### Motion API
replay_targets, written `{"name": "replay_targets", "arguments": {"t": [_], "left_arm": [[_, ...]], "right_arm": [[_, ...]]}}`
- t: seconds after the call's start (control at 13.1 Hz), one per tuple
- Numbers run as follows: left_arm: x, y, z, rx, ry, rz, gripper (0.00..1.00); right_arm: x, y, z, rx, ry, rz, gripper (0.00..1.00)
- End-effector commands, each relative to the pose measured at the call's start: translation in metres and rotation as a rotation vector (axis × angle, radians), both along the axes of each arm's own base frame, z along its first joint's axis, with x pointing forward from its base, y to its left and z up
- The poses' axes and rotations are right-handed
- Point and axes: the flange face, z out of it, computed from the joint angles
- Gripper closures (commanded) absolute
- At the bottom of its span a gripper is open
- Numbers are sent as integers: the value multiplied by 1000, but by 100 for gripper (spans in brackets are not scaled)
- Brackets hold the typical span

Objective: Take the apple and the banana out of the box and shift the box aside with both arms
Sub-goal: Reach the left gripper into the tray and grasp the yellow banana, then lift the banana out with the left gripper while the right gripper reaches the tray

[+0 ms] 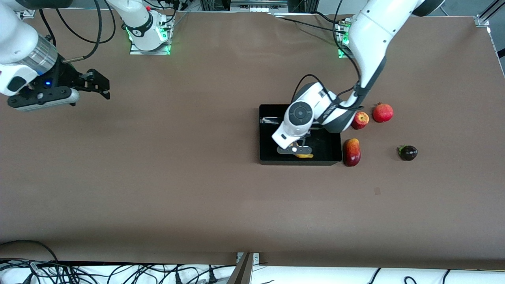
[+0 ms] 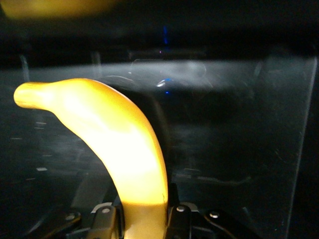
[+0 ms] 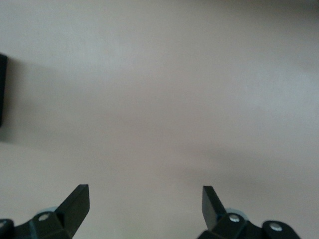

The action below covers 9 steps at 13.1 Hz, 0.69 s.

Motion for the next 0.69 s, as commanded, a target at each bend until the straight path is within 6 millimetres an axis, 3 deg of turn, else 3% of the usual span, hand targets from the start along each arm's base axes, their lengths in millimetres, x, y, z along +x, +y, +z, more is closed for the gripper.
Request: {"name": "replay_targets", "arguments": {"t": [0.0,0.15,0.23,0.38,0.61], "left_arm": [[9,22,57,42,-27,13,100],[23,37,94,66,-30,40,100],[29,43,111,81,-23,54,100],[47,71,137,106,17,38,100],[79,169,142,69,110,-136,100]], "right_arm": [[-4,1,5,-5,22,14,0],[-4,9,1,-3,30,27,0],[-5,28,-9,-7,47,58,0],[5,73,-49,-11,61,65,0],[8,164,-106,-19,49,3,0]]}}
